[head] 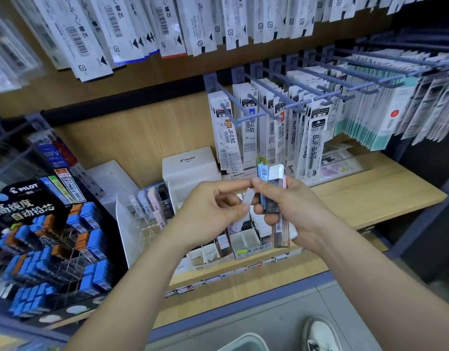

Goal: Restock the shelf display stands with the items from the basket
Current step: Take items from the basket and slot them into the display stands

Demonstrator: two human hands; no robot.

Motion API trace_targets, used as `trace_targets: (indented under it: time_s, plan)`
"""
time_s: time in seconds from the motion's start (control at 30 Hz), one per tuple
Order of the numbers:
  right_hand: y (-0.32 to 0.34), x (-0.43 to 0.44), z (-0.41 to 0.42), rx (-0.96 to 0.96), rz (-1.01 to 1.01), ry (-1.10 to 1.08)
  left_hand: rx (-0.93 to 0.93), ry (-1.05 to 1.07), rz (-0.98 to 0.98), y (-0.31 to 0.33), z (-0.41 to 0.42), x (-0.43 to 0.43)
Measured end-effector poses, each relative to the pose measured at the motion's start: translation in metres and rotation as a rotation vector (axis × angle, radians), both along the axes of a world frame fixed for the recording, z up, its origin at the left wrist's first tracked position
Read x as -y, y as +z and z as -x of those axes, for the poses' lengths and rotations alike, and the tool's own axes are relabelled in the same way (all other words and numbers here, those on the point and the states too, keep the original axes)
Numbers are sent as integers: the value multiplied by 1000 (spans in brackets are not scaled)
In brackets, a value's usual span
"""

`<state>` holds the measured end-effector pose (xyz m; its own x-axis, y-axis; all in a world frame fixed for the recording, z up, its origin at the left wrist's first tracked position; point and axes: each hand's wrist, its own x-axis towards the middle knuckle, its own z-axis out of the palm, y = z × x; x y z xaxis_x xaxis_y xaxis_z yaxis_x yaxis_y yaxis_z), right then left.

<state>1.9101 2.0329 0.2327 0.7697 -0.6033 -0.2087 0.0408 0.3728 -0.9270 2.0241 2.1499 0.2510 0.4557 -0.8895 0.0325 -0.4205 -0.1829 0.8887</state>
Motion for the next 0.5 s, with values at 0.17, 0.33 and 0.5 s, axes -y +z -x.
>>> trace_targets:
  time_s: [0.17,0.33,0.5]
  plan:
    - [2,2,0,5,-111,-42,-43,212,170,5,-20,-24]
    - [1,-8,-5,-63,-66,9,-101,520,307,7,-61,-58]
    - [4,-26,-24,-54,10,96,-36,674,299,-9,-95,-88]
